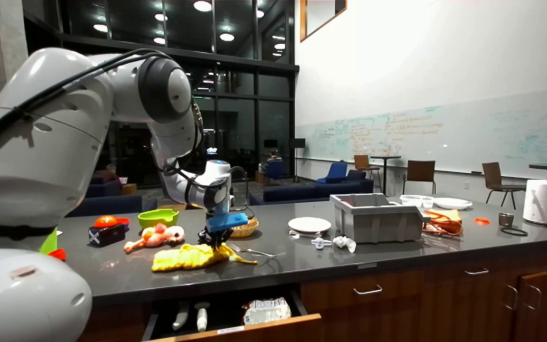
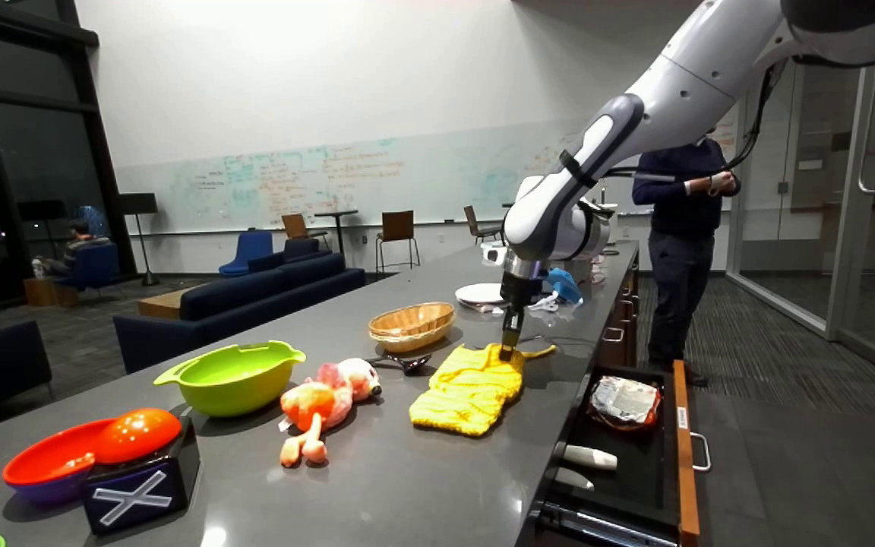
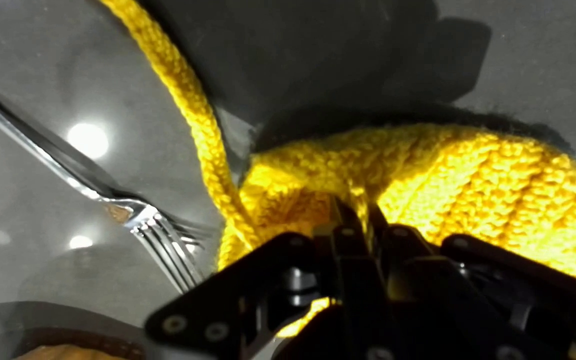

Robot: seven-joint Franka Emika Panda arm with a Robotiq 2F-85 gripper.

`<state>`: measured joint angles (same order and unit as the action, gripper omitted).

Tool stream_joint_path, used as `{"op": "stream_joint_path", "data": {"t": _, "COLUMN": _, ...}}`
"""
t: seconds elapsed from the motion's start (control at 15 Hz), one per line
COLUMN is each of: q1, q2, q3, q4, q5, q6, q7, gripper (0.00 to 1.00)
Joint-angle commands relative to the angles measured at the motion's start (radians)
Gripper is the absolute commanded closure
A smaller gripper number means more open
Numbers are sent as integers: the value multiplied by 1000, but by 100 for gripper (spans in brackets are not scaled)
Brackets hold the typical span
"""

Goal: Fold the yellow cloth in half.

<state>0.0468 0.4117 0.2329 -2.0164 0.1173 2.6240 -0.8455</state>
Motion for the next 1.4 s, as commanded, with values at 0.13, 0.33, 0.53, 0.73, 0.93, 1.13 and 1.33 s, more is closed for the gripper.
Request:
{"op": "stream_joint_path", "data": {"t": 0.13, "q1": -17, "q2": -42, "q3": 0, "q4": -8, "q5": -13, "q6": 1, "q7": 52, "gripper": 99}}
{"op": "stream_joint_path", "data": {"t": 0.33, "q1": -42, "q2": -68, "q3": -1, "q4": -31, "q5": 7, "q6": 26, "q7": 67, "gripper": 99}}
{"op": "stream_joint_path", "data": {"t": 0.53, "q1": -78, "q2": -97, "q3": -2, "q4": -60, "q5": 29, "q6": 66, "q7": 69, "gripper": 99}}
{"op": "stream_joint_path", "data": {"t": 0.73, "q1": -111, "q2": -126, "q3": -6, "q4": -97, "q5": 44, "q6": 111, "q7": 68, "gripper": 99}}
{"op": "stream_joint_path", "data": {"t": 0.93, "q1": -128, "q2": -149, "q3": -12, "q4": -107, "q5": 45, "q6": 135, "q7": 75, "gripper": 99}}
{"op": "stream_joint_path", "data": {"t": 1.13, "q1": -129, "q2": -174, "q3": 10, "q4": -112, "q5": 65, "q6": 109, "q7": 56, "gripper": 99}}
{"op": "stream_joint_path", "data": {"t": 1.33, "q1": -125, "q2": -213, "q3": 49, "q4": -139, "q5": 122, "q6": 67, "q7": 17, "gripper": 99}}
